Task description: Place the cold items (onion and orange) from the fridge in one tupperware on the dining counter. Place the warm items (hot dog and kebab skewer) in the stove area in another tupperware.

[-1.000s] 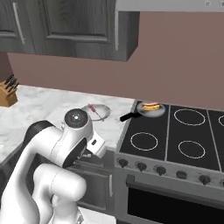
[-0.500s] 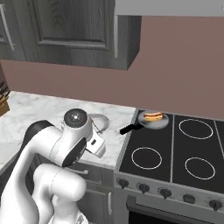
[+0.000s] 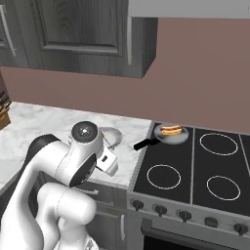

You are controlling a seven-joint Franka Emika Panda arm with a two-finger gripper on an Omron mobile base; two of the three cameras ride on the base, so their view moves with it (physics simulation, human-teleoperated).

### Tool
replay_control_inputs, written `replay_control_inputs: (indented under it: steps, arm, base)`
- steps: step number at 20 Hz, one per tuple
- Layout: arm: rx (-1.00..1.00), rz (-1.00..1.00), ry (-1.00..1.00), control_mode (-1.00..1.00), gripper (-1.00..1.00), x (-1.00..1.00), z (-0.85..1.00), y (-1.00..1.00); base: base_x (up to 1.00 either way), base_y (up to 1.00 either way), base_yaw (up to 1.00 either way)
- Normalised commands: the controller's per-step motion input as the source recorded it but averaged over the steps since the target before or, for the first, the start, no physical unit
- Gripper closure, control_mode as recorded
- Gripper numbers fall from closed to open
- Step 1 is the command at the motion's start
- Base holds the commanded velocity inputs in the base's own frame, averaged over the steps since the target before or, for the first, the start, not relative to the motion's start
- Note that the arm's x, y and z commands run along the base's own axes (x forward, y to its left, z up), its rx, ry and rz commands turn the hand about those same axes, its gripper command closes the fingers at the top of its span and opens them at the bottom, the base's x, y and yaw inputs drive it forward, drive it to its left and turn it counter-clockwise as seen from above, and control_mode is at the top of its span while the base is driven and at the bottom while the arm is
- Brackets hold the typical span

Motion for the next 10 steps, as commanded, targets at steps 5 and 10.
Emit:
replay_control_inputs:
  steps: [5,10]
  arm:
    - [-0.03,0.0,0.0,-1.0,-1.0,0.0,0.0,0.0]
    - [0.0,0.0,0.0,1.0,-1.0,0.0,0.0,0.0]
  base:
    - [0.02,0.0,-0.01]
    - [0.02,-0.03,-0.02]
